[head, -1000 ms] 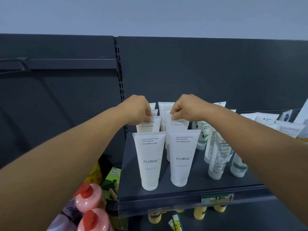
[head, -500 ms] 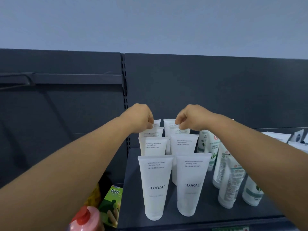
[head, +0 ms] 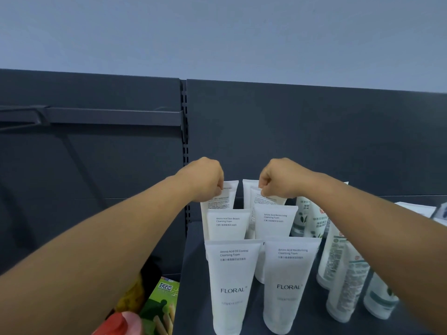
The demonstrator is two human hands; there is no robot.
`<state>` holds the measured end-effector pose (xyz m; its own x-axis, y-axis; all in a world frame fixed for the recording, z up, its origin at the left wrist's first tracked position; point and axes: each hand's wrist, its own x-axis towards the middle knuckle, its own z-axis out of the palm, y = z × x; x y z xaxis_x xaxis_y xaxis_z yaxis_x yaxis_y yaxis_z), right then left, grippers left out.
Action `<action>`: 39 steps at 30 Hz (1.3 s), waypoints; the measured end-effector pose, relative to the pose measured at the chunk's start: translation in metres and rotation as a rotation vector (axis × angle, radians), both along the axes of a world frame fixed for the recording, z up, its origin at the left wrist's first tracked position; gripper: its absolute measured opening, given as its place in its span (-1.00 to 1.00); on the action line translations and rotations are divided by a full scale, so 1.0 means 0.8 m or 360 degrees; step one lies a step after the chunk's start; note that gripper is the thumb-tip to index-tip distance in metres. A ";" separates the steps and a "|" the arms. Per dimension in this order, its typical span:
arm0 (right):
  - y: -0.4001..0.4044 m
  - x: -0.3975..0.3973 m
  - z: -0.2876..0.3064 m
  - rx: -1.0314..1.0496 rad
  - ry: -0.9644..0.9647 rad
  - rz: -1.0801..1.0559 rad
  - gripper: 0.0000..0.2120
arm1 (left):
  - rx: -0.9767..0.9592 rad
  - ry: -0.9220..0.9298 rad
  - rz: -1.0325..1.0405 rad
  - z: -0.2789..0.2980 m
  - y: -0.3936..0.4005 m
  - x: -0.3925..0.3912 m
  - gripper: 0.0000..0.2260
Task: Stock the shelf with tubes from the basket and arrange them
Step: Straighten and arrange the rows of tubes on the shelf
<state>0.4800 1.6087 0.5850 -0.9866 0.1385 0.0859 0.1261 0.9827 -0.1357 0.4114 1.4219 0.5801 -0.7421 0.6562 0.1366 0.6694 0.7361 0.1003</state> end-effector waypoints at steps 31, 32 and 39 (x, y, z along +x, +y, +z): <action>0.015 0.004 -0.005 -0.0043 0.0040 0.0081 -0.86 | -0.0002 0.0015 -0.0020 -0.004 -0.005 -0.008 -0.84; 0.014 0.005 -0.006 -0.0050 0.0047 0.0072 -0.85 | 0.0011 0.0017 -0.0021 -0.005 -0.004 -0.008 -0.84; 0.009 0.004 -0.008 -0.0028 0.0099 0.0046 -0.85 | 0.0069 0.0015 0.0004 -0.010 0.001 -0.013 -0.84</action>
<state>0.4832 1.6160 0.5783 -0.9830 0.1120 0.1453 0.0884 0.9832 -0.1596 0.4010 1.4229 0.5719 -0.7421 0.6478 0.1721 0.6688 0.7328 0.1257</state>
